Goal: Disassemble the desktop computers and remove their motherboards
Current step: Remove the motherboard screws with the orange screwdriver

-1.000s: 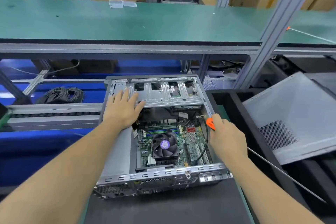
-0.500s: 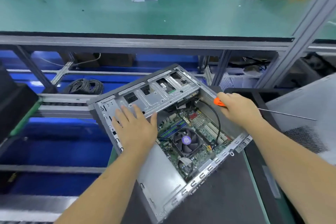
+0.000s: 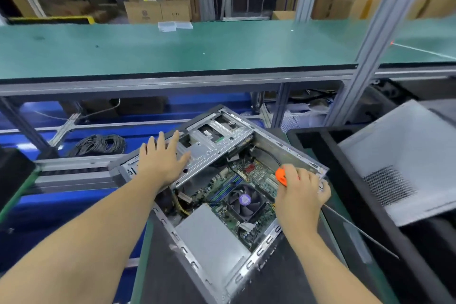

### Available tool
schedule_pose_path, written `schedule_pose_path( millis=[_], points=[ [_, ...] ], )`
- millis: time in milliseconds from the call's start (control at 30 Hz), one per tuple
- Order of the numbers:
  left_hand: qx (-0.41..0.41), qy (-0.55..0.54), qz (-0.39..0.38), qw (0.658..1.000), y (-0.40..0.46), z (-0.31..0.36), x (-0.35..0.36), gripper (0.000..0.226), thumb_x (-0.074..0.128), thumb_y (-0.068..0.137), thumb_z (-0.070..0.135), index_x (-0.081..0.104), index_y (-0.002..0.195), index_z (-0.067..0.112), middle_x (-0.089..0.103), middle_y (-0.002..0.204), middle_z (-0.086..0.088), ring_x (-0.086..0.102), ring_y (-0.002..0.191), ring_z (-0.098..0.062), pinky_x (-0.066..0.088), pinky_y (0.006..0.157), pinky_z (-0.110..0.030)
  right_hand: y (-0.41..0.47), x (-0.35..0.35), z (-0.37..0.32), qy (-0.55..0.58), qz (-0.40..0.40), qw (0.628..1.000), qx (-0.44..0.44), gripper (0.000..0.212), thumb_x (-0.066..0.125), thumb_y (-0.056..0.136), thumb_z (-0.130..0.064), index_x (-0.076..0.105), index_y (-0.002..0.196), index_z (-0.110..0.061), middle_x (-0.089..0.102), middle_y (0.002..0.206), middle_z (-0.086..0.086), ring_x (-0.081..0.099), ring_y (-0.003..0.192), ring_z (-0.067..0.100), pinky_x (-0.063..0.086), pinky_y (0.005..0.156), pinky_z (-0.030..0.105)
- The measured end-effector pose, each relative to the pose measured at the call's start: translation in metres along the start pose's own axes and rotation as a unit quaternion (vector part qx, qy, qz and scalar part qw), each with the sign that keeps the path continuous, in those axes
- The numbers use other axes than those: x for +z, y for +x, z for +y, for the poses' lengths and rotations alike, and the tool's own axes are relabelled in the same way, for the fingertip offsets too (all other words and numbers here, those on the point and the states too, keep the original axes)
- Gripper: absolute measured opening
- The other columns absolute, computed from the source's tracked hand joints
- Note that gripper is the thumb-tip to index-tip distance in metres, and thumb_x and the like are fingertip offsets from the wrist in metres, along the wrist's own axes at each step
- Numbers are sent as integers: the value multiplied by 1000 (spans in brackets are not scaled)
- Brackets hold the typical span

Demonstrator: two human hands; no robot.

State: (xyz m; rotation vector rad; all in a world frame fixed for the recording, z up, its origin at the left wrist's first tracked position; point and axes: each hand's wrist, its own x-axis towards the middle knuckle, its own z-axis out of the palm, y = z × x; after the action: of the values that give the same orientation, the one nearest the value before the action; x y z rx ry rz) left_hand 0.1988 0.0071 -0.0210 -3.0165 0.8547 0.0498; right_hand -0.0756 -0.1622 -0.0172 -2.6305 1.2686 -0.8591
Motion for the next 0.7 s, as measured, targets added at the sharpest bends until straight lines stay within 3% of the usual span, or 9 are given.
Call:
schedule_pose_path(
  millis=[100,300,467,700],
  points=[
    [-6,-8,-5,1000,5,-4,-3,83,14,91,78,-3,159,34,2,167,-12,7,152,-36,10,123,-51,-1,5,-3,12,12,1000,26,29,70,81,-9,64,105,-24,64,96,-3,57,97,27,33,101,53],
    [-31,1,42,999,0,-2,-1,80,22,95,72,13,159,25,25,160,-15,27,144,-37,21,119,-50,4,13,5,3,24,1000,-5,29,68,78,-9,61,99,-27,57,81,-8,54,81,22,34,86,43],
    [-82,1,55,995,-26,-2,0,75,26,95,69,25,154,23,38,148,-20,37,131,-40,27,112,-52,29,21,14,8,-1,998,-70,32,67,79,-12,60,103,-31,58,88,-10,54,88,22,34,84,41],
    [-225,-19,16,974,-93,28,-3,81,22,92,71,14,158,25,23,155,-31,27,136,-50,20,114,-58,94,41,32,33,-84,975,-205,22,62,90,-19,56,106,-33,61,98,-10,49,95,22,33,82,40]
  ],
)
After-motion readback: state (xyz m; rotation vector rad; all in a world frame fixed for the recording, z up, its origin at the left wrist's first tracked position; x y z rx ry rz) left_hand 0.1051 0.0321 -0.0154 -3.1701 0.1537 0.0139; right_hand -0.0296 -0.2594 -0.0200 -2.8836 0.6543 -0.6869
